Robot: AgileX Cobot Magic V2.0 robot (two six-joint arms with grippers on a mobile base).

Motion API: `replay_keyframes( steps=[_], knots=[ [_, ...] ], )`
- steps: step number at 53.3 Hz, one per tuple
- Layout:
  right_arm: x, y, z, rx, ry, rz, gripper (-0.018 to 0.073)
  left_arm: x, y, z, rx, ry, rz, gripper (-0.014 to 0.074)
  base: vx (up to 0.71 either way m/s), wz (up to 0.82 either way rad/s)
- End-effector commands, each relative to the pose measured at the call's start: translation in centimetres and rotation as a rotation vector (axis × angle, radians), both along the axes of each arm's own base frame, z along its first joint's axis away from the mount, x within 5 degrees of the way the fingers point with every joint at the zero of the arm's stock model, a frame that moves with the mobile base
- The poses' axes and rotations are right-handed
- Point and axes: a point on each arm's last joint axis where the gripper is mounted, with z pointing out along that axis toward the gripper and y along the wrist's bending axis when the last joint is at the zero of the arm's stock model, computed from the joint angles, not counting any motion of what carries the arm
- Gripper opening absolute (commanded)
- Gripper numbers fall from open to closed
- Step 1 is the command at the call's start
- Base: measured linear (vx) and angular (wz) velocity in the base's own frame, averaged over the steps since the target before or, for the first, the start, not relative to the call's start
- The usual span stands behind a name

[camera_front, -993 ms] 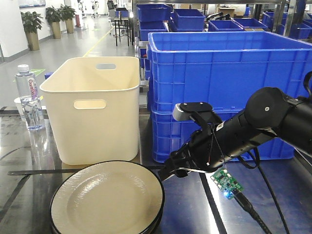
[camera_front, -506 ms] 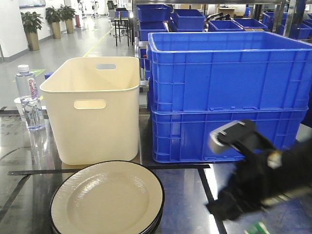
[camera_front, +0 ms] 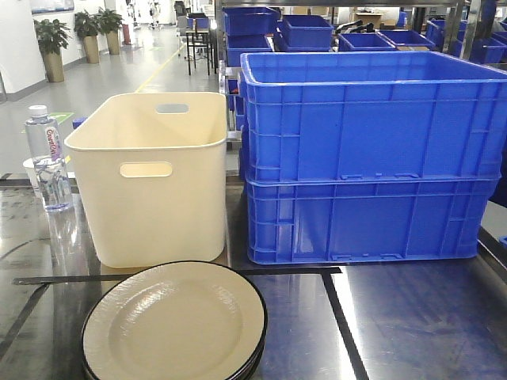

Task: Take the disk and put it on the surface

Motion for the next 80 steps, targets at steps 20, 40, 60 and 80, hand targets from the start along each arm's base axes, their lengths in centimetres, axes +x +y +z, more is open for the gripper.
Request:
replay_keyframes(
  steps=[20, 40, 60, 80],
  knots=[
    [-4.2, -1.5, -7.8, 0.138, -0.345, -0.187, -0.0009, 0.0, 0.0, 1.5, -0.005, -0.089, -0.002, -0.0007, 0.0, 0.0],
    [-4.2, -1.0, -7.8, 0.148, -0.36, -0.088, -0.0008, 0.0, 0.0, 1.5, -0.005, -0.09, -0.002, -0.0007, 0.0, 0.0],
    [-4.2, -1.0, -7.8, 0.149, -0.36, -0.088, -0.0008, 0.0, 0.0, 1.5, -0.005, -0.09, -0.002, -0.0007, 0.0, 0.0],
    [-4.2, -1.0, -7.8, 0.149, -0.36, -0.088, -0.0008, 0.0, 0.0, 1.5, -0.005, -0.09, -0.002, -0.0007, 0.0, 0.0]
  ],
)
